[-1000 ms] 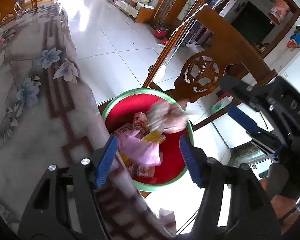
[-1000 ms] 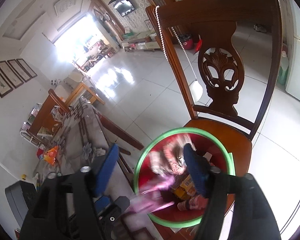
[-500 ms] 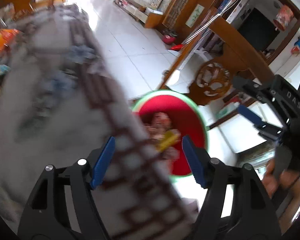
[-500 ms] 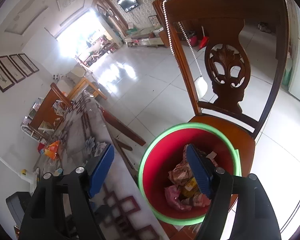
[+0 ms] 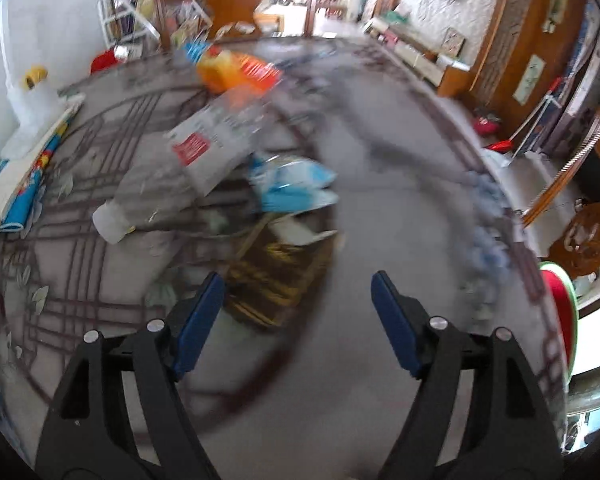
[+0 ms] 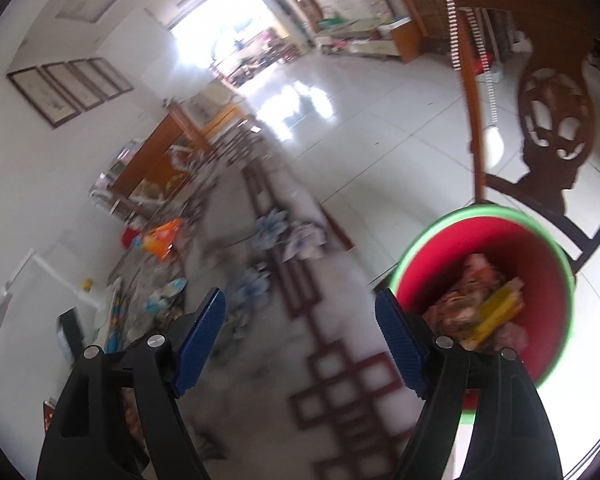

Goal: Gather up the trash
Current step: 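Grasp the brown Baisha cigarette box on the table with the left gripper, then grasp the blue-white snack wrapper on the table with the right gripper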

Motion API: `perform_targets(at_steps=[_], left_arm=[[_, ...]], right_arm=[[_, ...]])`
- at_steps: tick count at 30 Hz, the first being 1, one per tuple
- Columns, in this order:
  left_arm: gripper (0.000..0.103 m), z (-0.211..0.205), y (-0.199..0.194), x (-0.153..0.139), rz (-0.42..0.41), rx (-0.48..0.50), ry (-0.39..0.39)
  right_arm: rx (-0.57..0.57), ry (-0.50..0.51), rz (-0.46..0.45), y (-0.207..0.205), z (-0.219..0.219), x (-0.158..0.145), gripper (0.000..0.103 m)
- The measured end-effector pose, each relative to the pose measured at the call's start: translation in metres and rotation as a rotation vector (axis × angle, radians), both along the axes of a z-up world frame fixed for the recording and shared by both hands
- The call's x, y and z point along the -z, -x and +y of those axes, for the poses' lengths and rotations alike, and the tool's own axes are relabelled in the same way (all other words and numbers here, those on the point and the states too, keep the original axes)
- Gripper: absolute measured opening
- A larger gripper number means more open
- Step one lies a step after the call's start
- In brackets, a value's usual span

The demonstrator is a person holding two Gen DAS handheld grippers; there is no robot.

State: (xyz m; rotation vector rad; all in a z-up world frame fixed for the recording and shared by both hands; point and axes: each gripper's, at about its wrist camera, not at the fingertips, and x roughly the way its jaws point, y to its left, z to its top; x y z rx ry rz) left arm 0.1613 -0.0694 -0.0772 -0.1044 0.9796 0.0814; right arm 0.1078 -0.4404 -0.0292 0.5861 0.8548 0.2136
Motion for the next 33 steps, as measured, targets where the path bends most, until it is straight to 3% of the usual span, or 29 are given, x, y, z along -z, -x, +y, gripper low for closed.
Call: perform_targets(at_steps=[5,9,10,13,15,21,25,29,33], left_arm=[[0.073,0.009,-0.020,0.020,0.059,0.042,-0.019],[0.073,0.015,-0.028,0.028,0.068,0.040,0.013],[0.071,0.015,-0.029,0.028,0.066,0.044,0.011],[0.051,0.013,-0.026,0.025,0.063,0.058,0.000],[0.049,0.014,-0.019,0.024,0.069,0.067,0.023],[0.048,0.024,0.042,0.008,0.049,0.106,0.008],[0.049,0.051,0.114,-0.005,0.032,0.064,-0.035],[0.049,0.087,0.155,-0.003,0.023,-0.055,0.050],[0.049,0.110,0.168,0.005,0.011,-0.148,0.215]], right_arm=[[-0.024,-0.016,0.014,-0.007,0.011,0.001,0.075],[-0.024,-0.019,0.026,-0.009,0.014,0.005,0.075],[-0.025,-0.021,0.029,-0.010,0.015,0.005,0.075],[-0.035,-0.017,0.037,-0.012,0.023,0.006,0.075],[-0.052,-0.006,0.040,-0.014,0.032,0.006,0.075],[-0.127,0.045,0.045,-0.019,0.072,0.005,0.075],[-0.168,0.079,0.053,-0.021,0.099,0.006,0.075],[-0.226,0.136,0.043,-0.022,0.133,0.005,0.075],[-0.285,0.150,0.003,-0.017,0.163,0.006,0.077]])
